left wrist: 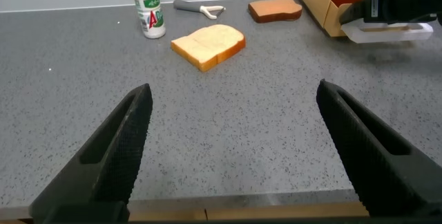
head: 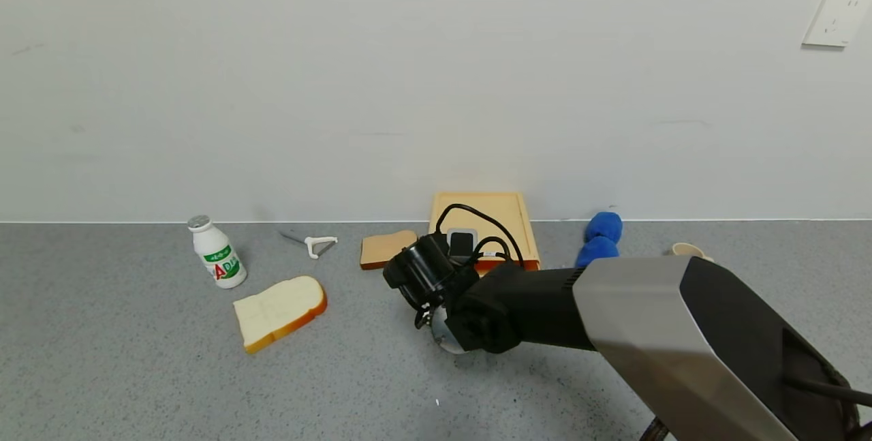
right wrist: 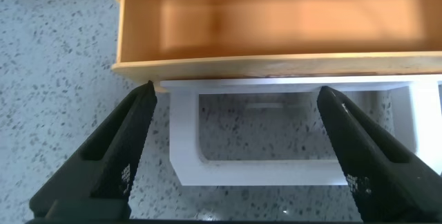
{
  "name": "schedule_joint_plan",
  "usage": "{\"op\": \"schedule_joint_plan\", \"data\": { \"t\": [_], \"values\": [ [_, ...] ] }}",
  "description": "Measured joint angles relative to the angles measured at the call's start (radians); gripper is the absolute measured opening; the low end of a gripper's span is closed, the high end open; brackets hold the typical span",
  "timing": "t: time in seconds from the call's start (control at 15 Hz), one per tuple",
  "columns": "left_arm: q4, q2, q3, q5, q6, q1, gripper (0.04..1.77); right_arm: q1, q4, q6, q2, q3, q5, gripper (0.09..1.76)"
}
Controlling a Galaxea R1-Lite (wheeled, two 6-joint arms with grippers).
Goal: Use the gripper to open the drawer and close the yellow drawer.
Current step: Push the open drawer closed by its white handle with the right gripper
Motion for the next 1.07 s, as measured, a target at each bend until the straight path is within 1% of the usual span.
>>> {"op": "schedule_joint_plan", "data": {
  "t": [0.53,0.87,1.07],
  "values": [
    [0.0,0.0,0.0,0.0,0.0,0.0,1.72,-0.024,-0.007,-0.034,0.014,-0.016,0.012,1.71],
    [0.0,0.0,0.0,0.0,0.0,0.0,1.72,-0.029,-0.073,-0.074,0.014,-0.018,0.015,1.71],
    [0.0,0.0,0.0,0.0,0.0,0.0,1.72,-0.032,-0.09,-0.087,0.018,-0.018,0.015,1.71]
  ]
}}
